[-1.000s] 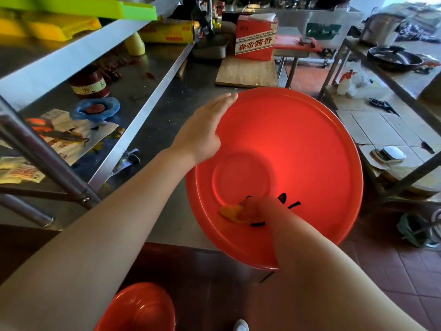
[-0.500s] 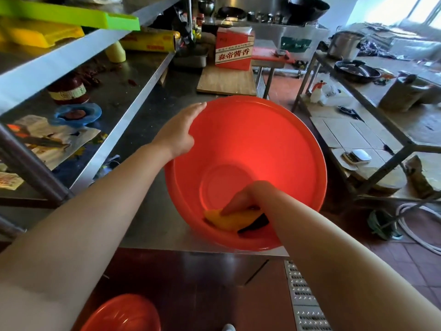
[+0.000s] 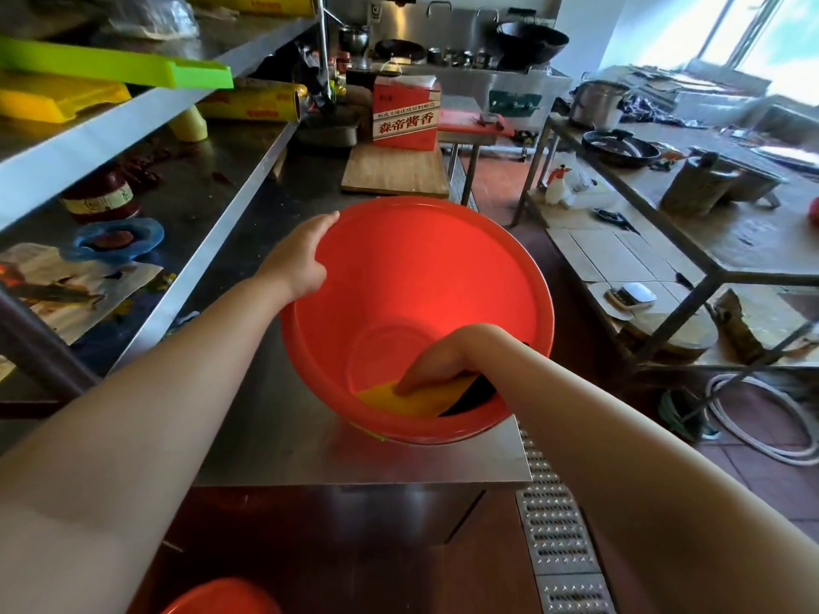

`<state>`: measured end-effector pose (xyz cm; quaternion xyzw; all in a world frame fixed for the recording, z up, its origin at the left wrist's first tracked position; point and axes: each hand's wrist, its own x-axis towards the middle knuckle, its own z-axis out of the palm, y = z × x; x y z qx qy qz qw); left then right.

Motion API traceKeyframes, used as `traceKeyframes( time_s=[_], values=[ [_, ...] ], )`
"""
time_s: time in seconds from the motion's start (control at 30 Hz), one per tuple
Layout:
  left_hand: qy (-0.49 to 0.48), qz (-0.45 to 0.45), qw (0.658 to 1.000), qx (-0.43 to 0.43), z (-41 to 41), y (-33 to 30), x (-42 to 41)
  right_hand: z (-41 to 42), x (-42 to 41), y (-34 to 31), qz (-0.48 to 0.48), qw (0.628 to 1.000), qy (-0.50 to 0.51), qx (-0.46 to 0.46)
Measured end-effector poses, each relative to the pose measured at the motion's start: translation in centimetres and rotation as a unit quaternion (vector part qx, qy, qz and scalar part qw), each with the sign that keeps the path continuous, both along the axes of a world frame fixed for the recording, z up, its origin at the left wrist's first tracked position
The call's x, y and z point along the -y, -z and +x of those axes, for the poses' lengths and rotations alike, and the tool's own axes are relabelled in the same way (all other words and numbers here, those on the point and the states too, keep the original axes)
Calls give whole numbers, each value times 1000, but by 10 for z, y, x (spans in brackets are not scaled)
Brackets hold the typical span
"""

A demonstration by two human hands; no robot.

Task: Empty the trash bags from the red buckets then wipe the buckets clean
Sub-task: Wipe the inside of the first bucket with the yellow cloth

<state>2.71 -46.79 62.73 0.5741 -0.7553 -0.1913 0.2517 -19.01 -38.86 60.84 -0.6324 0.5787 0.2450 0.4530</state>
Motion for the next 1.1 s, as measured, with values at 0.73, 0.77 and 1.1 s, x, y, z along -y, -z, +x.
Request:
traceKeyframes(
  time_s=[0.73,0.77,1.1],
  values=[
    [-61,26,998,14,6,9,11,24,21,42,32,997,-31,-65],
    [-63,23,998,10,6,9,10,23,21,44,19,996,-47,-73],
    [-82,3,993,85,12,-21,12,-11,30,47,-35,984,-128,-117]
  ],
)
